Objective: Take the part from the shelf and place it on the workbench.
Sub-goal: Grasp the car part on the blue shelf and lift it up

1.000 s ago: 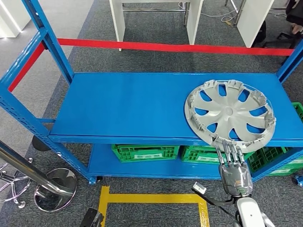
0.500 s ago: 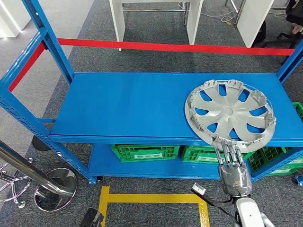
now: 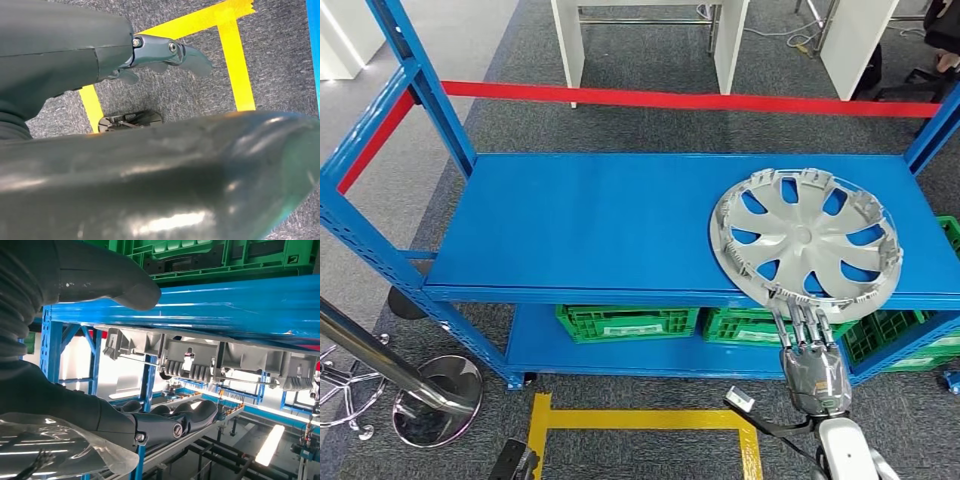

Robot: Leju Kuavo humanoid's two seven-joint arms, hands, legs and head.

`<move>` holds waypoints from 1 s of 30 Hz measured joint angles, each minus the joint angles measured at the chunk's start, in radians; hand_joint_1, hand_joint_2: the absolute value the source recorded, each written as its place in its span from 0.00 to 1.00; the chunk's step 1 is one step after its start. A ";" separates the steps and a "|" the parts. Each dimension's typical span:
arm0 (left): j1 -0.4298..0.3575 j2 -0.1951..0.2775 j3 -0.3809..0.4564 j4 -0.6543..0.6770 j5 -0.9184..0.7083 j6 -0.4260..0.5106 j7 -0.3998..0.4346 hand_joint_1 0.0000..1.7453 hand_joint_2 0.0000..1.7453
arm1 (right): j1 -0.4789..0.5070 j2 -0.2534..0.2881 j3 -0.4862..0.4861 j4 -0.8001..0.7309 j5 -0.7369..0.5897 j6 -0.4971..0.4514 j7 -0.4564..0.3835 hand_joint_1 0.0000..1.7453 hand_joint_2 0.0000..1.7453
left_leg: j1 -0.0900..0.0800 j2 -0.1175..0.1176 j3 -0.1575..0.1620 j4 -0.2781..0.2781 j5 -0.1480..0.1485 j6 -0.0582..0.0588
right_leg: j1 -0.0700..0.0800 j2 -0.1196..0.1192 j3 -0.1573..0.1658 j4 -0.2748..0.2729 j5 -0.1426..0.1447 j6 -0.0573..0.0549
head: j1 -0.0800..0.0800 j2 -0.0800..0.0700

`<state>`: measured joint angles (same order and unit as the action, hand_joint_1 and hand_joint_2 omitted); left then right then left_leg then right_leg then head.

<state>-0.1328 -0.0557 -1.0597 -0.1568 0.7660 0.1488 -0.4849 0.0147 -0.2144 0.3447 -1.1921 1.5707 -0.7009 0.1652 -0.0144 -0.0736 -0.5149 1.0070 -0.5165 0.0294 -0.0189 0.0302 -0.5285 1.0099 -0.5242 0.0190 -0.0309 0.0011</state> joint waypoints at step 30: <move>-0.011 -0.001 -0.023 -0.002 -0.021 -0.019 0.030 0.00 0.00 | -0.156 0.005 0.024 0.181 0.000 0.000 0.006 0.00 1.00 | 0.000 0.000 -0.001 0.000 0.000 0.000 | 0.000 0.000 0.000 0.000 0.000 0.000 | 0.000 0.000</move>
<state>-0.1435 -0.0566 -1.0822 -0.1583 0.7446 0.1301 -0.4551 -0.1417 -0.2090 0.3691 -1.0113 1.5708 -0.7010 0.1710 -0.0144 -0.0733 -0.5155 1.0073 -0.5166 0.0295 -0.0189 0.0301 -0.5285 1.0100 -0.5241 0.0194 -0.0309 0.0011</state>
